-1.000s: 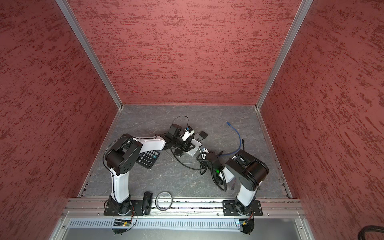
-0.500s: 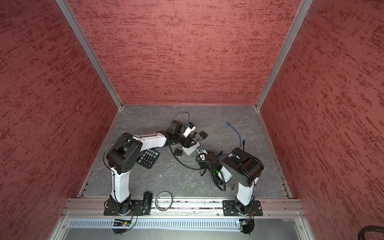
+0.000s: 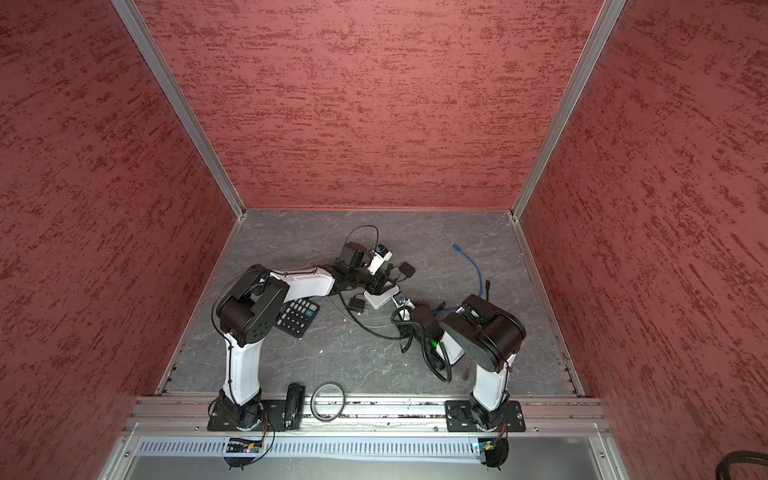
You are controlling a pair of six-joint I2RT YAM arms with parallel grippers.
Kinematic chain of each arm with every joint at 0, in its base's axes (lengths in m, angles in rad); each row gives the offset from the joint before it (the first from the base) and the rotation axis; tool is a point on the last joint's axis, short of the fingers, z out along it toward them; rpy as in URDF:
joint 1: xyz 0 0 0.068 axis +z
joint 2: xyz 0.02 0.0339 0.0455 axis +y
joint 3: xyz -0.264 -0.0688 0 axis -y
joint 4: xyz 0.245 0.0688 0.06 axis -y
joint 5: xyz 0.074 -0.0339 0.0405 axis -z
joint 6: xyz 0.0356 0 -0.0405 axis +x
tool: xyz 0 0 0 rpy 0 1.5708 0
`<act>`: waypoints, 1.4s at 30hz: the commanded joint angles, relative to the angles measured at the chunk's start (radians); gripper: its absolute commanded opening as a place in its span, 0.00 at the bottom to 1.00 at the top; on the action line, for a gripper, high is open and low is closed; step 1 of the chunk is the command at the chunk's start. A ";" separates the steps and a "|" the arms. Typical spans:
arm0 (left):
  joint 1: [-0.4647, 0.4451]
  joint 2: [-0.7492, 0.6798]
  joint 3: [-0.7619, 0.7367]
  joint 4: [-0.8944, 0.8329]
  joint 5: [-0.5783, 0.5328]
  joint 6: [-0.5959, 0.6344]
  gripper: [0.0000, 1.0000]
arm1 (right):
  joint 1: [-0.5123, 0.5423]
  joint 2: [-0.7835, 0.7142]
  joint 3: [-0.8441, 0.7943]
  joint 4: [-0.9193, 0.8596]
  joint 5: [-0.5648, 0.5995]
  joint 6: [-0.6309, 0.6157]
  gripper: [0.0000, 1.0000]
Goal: Insert the plug into the switch port
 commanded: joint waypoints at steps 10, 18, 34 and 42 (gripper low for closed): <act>-0.043 0.046 -0.070 -0.105 -0.037 -0.037 0.59 | 0.008 0.036 -0.038 0.165 -0.061 -0.020 0.04; -0.044 0.041 -0.096 -0.096 -0.040 -0.051 0.59 | 0.009 0.037 -0.001 0.108 0.042 0.018 0.03; -0.046 0.003 -0.022 -0.148 -0.154 -0.053 0.59 | 0.016 -0.065 0.020 -0.114 -0.064 0.020 0.03; -0.063 -0.029 0.019 -0.245 -0.225 -0.052 0.59 | 0.016 -0.051 0.029 -0.117 -0.060 0.049 0.03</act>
